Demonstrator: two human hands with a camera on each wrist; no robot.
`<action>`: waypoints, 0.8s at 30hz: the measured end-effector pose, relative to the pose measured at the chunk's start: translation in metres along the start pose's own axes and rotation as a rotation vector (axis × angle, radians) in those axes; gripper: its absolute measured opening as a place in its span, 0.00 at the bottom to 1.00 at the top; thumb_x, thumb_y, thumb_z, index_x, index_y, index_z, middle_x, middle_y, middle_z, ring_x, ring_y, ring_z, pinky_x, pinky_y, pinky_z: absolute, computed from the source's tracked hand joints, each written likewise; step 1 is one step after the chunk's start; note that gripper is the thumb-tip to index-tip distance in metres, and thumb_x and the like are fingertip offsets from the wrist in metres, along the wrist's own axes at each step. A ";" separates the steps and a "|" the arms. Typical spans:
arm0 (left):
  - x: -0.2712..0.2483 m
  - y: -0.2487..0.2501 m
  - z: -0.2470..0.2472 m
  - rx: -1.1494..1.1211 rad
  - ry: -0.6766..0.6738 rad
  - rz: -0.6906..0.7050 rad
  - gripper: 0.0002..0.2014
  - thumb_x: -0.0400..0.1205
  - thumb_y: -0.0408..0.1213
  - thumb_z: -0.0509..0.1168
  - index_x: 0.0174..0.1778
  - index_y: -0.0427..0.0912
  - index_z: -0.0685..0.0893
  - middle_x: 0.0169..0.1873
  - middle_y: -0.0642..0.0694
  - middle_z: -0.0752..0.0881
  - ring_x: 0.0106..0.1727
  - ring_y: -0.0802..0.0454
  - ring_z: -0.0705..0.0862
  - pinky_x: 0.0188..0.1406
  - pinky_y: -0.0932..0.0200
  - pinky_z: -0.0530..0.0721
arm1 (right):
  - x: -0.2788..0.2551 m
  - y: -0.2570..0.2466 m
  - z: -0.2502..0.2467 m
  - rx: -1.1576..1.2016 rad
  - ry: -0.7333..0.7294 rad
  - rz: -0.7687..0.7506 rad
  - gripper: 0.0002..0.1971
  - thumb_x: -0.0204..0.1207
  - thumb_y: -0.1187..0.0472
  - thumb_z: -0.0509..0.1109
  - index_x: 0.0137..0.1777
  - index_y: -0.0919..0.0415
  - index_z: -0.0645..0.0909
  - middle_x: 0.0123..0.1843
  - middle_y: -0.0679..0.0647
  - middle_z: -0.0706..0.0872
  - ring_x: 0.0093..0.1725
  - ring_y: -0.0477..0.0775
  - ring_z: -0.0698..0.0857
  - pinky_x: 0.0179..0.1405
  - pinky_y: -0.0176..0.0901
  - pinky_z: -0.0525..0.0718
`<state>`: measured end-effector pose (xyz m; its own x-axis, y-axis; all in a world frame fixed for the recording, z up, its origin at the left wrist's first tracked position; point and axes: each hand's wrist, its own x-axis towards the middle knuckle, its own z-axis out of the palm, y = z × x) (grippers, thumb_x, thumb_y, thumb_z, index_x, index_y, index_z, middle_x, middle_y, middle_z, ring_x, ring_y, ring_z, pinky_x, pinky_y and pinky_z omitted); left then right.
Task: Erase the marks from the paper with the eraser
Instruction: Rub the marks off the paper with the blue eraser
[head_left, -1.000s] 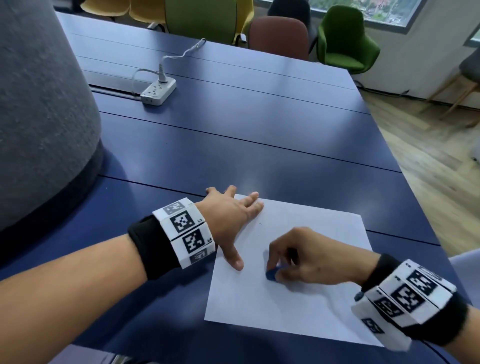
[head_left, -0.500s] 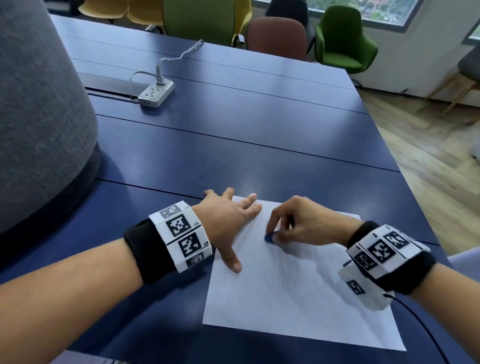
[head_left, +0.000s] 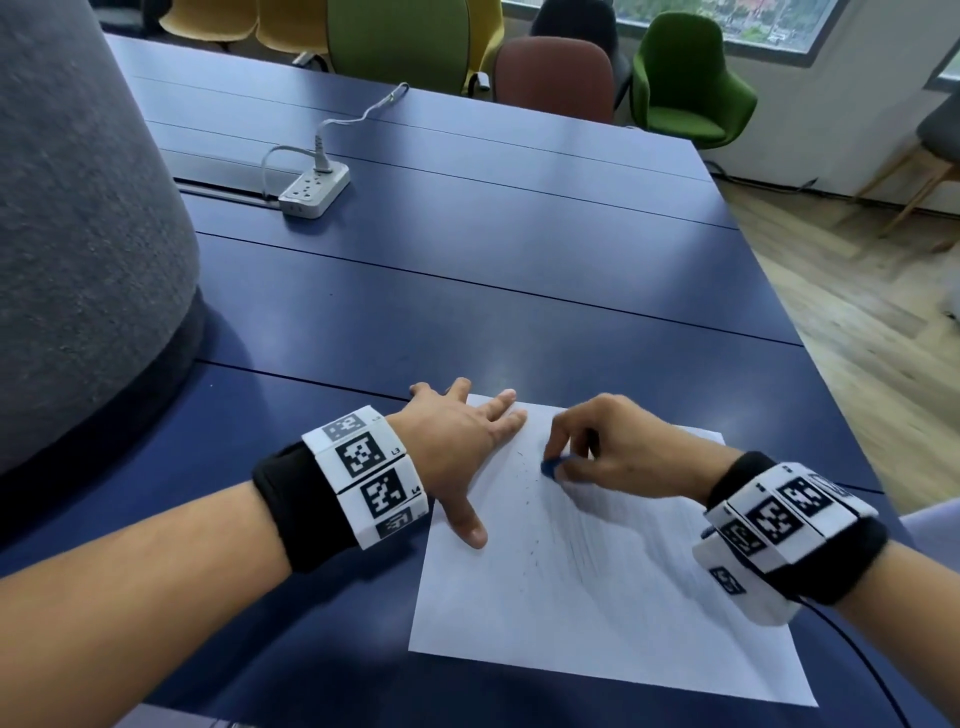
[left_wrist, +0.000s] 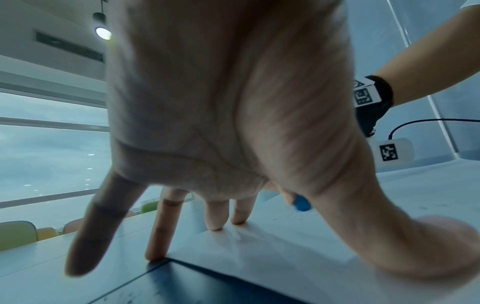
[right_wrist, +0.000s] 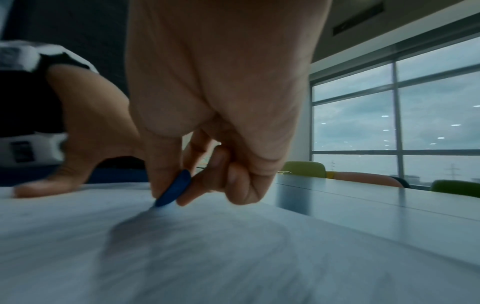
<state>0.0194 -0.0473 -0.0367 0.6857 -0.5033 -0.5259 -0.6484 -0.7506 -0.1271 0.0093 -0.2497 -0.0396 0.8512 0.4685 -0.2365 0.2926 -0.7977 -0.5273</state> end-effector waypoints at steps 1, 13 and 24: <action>0.000 0.001 0.000 0.001 -0.001 0.000 0.66 0.62 0.70 0.75 0.86 0.52 0.39 0.86 0.54 0.40 0.79 0.39 0.57 0.66 0.32 0.70 | -0.004 -0.003 0.001 0.002 -0.071 -0.012 0.02 0.72 0.58 0.76 0.41 0.49 0.88 0.29 0.46 0.83 0.27 0.43 0.76 0.28 0.27 0.71; 0.000 0.002 0.000 -0.021 0.006 -0.001 0.66 0.63 0.68 0.76 0.86 0.52 0.39 0.86 0.54 0.40 0.81 0.37 0.54 0.62 0.40 0.75 | -0.003 -0.003 0.000 -0.004 -0.090 -0.006 0.02 0.71 0.56 0.78 0.42 0.49 0.88 0.30 0.48 0.83 0.27 0.42 0.76 0.27 0.29 0.72; 0.003 0.004 0.001 -0.017 0.026 0.006 0.66 0.63 0.67 0.77 0.86 0.51 0.40 0.86 0.54 0.40 0.81 0.36 0.56 0.50 0.52 0.72 | -0.001 0.000 -0.001 0.020 -0.006 0.029 0.02 0.72 0.55 0.78 0.41 0.47 0.87 0.30 0.45 0.82 0.27 0.40 0.76 0.27 0.27 0.72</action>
<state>0.0181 -0.0514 -0.0394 0.6906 -0.5182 -0.5045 -0.6466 -0.7549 -0.1097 0.0086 -0.2508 -0.0383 0.8563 0.4479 -0.2570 0.2590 -0.8032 -0.5365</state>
